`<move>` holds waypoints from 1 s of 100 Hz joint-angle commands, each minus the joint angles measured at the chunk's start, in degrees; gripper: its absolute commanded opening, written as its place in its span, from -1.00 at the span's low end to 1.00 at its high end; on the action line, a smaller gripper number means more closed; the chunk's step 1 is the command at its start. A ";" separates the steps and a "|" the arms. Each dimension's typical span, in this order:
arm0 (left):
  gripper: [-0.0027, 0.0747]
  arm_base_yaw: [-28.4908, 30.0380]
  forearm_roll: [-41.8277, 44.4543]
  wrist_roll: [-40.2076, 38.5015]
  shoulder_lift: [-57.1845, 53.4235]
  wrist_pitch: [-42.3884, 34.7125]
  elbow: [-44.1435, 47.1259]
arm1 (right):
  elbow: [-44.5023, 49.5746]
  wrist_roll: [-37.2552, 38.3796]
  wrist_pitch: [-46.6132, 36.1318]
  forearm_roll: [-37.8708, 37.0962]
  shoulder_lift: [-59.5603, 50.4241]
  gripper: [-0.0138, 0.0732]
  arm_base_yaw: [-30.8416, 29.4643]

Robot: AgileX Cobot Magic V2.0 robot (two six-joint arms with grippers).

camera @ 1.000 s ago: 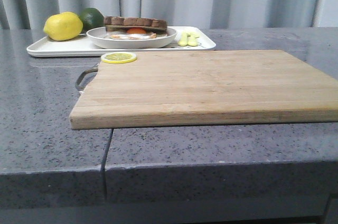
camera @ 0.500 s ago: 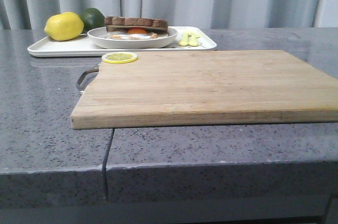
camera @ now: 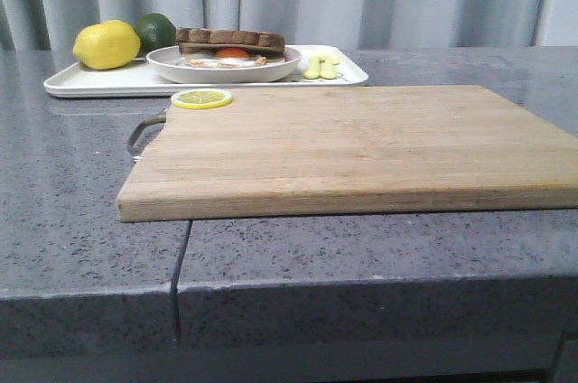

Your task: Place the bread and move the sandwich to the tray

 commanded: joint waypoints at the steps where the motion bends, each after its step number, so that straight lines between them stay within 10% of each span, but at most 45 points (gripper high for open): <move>1: -0.98 -0.21 -0.65 -0.66 -1.75 -4.67 0.87 | -1.50 -0.50 -3.64 0.62 0.50 -0.84 -0.40; 75: -0.98 -0.21 -0.65 -0.66 -1.75 -4.67 0.87 | -0.25 0.08 -4.26 -1.28 0.50 -0.84 -0.40; 100: -0.98 -0.21 -0.65 -0.66 -1.75 -4.67 0.87 | 7.21 26.86 -8.93 -27.92 -1.19 -0.84 0.00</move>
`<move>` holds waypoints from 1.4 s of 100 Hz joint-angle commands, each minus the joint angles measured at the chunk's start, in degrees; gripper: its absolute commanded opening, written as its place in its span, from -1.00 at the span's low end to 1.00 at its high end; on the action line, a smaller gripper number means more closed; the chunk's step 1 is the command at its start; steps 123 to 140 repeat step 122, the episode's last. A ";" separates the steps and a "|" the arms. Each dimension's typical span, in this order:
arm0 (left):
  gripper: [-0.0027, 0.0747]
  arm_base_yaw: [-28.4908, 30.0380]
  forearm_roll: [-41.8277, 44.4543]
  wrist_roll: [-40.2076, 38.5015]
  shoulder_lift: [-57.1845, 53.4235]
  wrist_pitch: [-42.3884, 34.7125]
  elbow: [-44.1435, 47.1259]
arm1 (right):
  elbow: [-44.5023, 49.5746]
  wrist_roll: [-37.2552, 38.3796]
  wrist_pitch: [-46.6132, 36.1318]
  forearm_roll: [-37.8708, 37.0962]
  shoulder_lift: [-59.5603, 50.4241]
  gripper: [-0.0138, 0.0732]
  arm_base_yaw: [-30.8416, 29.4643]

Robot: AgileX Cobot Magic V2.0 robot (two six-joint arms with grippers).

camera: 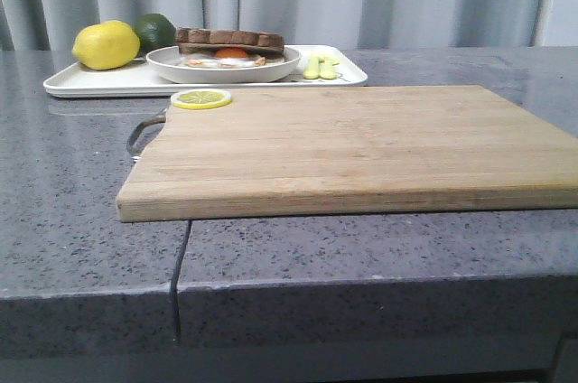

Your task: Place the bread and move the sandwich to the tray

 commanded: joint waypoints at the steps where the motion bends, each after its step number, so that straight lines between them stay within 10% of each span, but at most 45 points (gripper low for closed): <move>1: -0.98 -0.21 -0.40 -0.66 -1.75 -4.67 0.87 | 1.04 12.47 -7.44 -10.70 -0.61 -0.84 0.00; 15: -0.98 -0.21 -0.40 -0.66 -1.75 -4.67 0.87 | 6.16 22.51 -11.99 -20.27 -3.91 -0.84 0.00; 140: -0.98 -0.21 -0.40 -0.66 -1.75 -4.67 0.87 | 10.92 22.46 -11.48 -19.65 -9.21 -0.84 0.00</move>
